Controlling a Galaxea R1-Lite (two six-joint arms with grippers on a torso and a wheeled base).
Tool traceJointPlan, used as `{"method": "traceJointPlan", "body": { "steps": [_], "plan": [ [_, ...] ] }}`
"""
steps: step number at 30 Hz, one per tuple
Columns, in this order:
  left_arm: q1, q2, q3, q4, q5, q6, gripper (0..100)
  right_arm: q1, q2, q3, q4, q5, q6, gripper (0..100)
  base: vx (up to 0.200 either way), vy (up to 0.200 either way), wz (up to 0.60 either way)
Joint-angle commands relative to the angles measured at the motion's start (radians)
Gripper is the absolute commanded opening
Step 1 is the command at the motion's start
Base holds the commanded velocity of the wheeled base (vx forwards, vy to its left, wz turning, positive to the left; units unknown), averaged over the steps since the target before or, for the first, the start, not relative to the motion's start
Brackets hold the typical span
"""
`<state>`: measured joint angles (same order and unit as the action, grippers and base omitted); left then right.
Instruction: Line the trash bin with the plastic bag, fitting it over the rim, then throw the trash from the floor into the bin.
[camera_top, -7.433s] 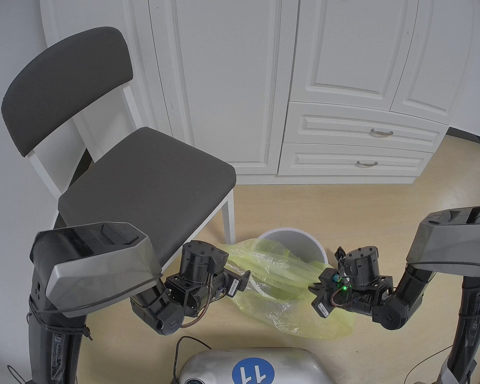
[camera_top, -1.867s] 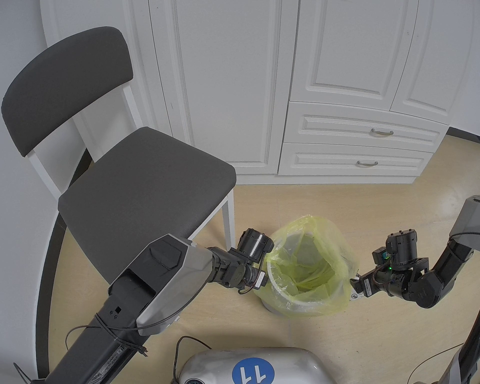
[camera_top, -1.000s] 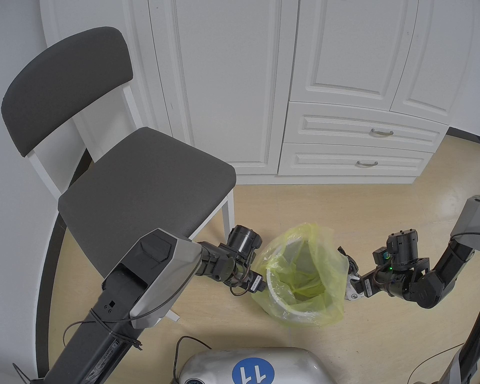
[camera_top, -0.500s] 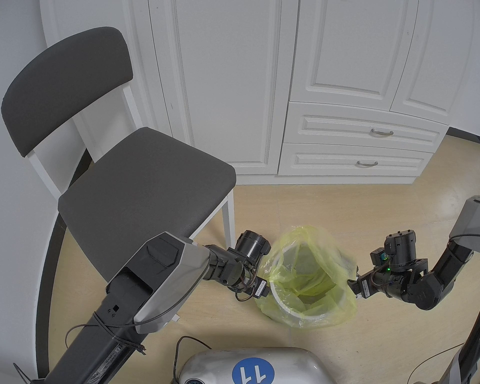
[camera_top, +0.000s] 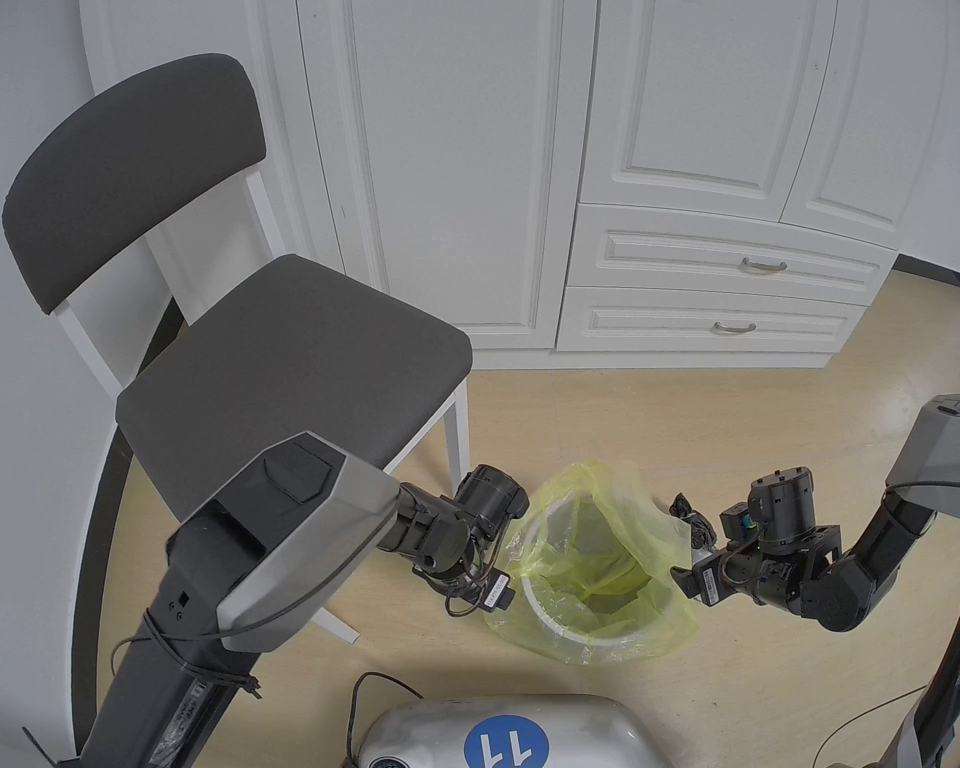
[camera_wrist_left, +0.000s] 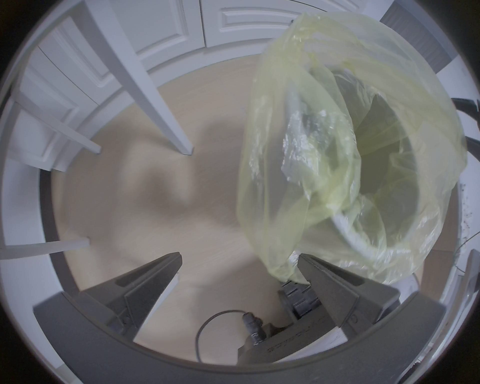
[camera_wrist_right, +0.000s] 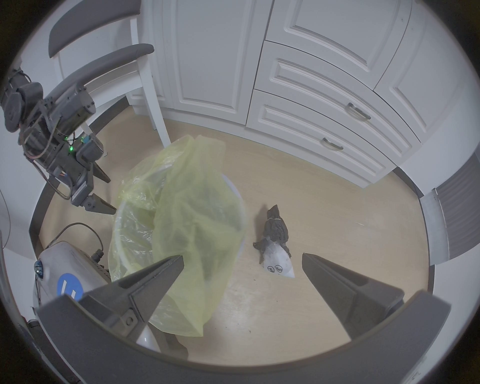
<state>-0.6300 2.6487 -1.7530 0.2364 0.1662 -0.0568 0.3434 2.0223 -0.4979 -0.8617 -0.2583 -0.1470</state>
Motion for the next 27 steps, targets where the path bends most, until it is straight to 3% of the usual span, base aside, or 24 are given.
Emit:
{"method": "traceJointPlan", "body": {
  "steps": [1,5,12,14,17,27],
  "plan": [
    [-0.028,-0.142,0.173,-0.071,0.119,0.003,100,0.045,0.033,-0.001,-0.002,0.005,0.018,100,0.000,0.000,0.00],
    [-0.051,-0.185,0.282,-0.193,0.197,0.012,100,0.078,0.058,-0.005,-0.011,0.005,0.047,100,0.000,0.000,0.00],
    [-0.080,-0.247,0.397,-0.333,0.197,0.012,100,0.095,0.170,-0.013,-0.100,-0.012,0.044,100,0.000,0.000,0.00],
    [-0.086,-0.257,0.428,-0.405,0.197,0.012,100,0.086,0.239,-0.036,-0.140,-0.052,0.043,100,0.000,0.000,0.00],
    [-0.089,-0.250,0.446,-0.506,0.194,0.014,100,0.051,0.305,-0.080,-0.174,-0.108,0.041,100,0.000,0.000,0.00],
    [-0.088,-0.202,0.434,-0.667,0.187,0.040,100,-0.126,0.237,-0.108,-0.184,-0.110,-0.016,100,0.000,0.000,0.00]
  ]
}}
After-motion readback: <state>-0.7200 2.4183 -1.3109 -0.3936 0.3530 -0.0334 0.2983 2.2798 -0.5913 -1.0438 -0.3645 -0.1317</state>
